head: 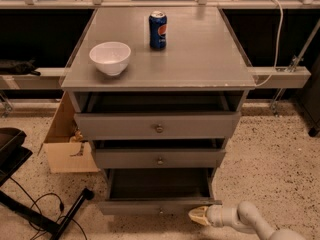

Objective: Close bottom drawer

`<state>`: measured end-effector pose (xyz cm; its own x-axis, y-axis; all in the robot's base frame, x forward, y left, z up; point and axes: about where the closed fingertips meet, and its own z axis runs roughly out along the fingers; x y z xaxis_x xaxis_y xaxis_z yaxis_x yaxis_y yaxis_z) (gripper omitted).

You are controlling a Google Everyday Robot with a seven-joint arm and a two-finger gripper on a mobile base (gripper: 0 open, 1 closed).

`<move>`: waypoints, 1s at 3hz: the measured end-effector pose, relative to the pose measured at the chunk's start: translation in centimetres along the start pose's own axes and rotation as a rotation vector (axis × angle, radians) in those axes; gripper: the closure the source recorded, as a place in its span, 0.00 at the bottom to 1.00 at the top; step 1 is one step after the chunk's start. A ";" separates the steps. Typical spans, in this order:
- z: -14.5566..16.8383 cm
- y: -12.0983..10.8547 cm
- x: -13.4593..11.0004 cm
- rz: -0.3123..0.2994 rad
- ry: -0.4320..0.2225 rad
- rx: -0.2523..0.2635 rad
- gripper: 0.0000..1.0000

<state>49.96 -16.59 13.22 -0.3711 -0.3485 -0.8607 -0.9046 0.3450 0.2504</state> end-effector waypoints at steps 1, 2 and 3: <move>1.7 -0.5 0.3 -0.013 -0.022 -0.010 1.00; 2.4 -2.3 0.0 -0.037 -0.025 0.005 1.00; 2.6 -5.4 -1.3 -0.074 -0.021 0.037 1.00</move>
Offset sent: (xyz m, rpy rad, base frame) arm 0.1952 0.0009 -0.0614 -0.0441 -0.2509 -0.0245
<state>55.88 -15.74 11.89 -0.2986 -0.3559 -0.8855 -0.9208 0.3514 0.1692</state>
